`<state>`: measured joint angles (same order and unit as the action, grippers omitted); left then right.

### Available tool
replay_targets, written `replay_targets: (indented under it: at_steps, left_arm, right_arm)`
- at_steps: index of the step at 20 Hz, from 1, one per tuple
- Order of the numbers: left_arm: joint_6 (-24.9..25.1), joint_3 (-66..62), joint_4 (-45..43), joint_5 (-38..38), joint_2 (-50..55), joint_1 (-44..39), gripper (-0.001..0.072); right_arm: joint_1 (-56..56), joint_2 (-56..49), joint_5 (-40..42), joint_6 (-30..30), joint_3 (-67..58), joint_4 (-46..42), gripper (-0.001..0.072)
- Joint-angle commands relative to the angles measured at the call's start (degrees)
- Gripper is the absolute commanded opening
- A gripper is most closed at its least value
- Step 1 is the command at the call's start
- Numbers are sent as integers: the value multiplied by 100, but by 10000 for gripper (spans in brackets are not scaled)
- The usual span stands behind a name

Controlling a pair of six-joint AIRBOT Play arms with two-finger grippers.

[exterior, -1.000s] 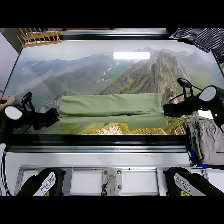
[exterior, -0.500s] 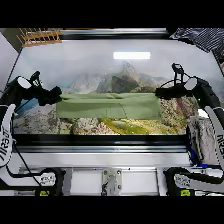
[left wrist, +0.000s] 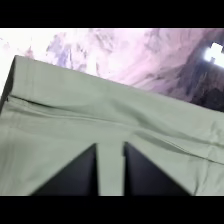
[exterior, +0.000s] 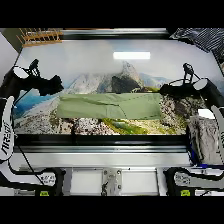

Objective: Fold the clothes and pants, and hang the long-sleeved shirts on hangers.

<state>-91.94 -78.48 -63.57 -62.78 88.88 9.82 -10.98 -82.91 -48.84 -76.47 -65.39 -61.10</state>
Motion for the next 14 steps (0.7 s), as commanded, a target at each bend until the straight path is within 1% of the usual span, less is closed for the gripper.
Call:
replay_targets:
  at_steps: [1,4,8,10,14]
  left_arm:
    - [188,767,39,168,-424,-181,7]
    - [192,1480,68,304,-682,-546,6]
    - [188,2028,70,468,-763,-1025,7]
    - [190,2111,70,540,-763,-1220,7]
    - [188,2109,70,737,-763,-1493,7]
  right_arm:
    - [-610,-122,-516,328,361,98,672]
    - [-708,-498,-723,704,389,179,673]
    - [-546,-975,-699,1388,385,1141,672]
    - [-404,-1137,-660,1519,380,1405,672]
    - [-33,-1266,-540,1526,380,1585,655]
